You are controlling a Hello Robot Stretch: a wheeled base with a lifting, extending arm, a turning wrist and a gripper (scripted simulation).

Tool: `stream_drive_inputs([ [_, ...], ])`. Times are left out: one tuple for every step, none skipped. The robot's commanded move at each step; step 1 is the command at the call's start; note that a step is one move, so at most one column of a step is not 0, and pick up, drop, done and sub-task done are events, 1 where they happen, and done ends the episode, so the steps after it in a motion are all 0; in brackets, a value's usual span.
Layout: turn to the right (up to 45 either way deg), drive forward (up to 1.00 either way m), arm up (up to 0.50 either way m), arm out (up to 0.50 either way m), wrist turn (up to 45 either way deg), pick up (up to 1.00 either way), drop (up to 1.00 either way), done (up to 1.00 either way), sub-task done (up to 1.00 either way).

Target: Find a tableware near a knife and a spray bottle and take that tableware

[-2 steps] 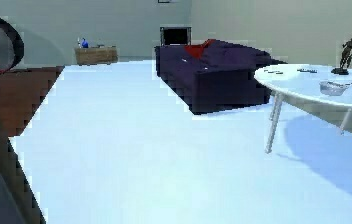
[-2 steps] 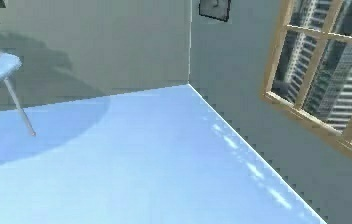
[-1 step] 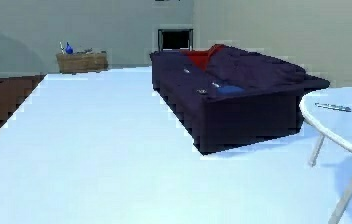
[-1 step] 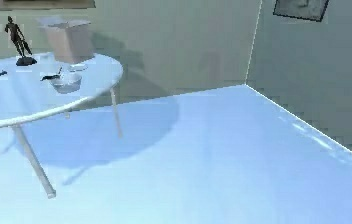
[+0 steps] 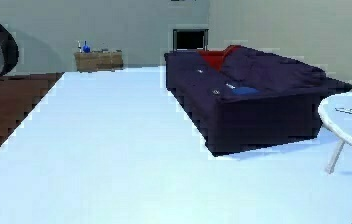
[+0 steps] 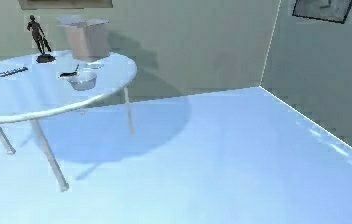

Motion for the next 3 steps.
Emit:
stream_drive_inputs([
  [0.0,0.05,0.0,0.0,0.0,0.0,0.0,0.0,0.0],
  [-45.0,0.0,0.0,0.0,0.0,0.0,0.0,0.0,0.0],
  [-12.0,0.0,0.0,0.0,0.0,0.0,0.0,0.0,0.0],
])
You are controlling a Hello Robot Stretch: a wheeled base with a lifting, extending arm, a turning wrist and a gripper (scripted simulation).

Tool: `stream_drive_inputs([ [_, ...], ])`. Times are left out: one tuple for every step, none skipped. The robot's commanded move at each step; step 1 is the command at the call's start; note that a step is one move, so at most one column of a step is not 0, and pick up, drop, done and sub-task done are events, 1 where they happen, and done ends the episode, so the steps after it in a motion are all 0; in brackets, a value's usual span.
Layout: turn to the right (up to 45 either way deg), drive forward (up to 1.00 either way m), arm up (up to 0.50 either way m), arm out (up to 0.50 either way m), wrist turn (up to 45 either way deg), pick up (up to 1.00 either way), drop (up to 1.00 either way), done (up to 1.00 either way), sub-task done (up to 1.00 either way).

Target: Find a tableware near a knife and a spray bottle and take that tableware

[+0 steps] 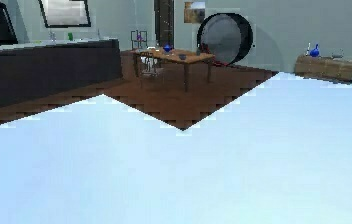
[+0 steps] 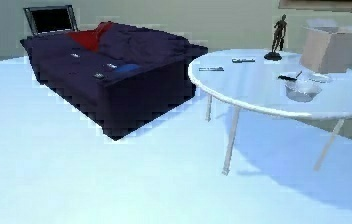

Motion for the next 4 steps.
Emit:
stream_drive_inputs([
  [0.0,0.45,0.0,0.0,0.0,0.0,0.0,0.0,0.0],
  [-3.0,0.0,0.0,0.0,0.0,0.0,0.0,0.0,0.0],
  [0.0,1.0,0.0,0.0,0.0,0.0,0.0,0.0,0.0],
  [-3.0,0.0,0.0,0.0,0.0,0.0,0.0,0.0,0.0],
])
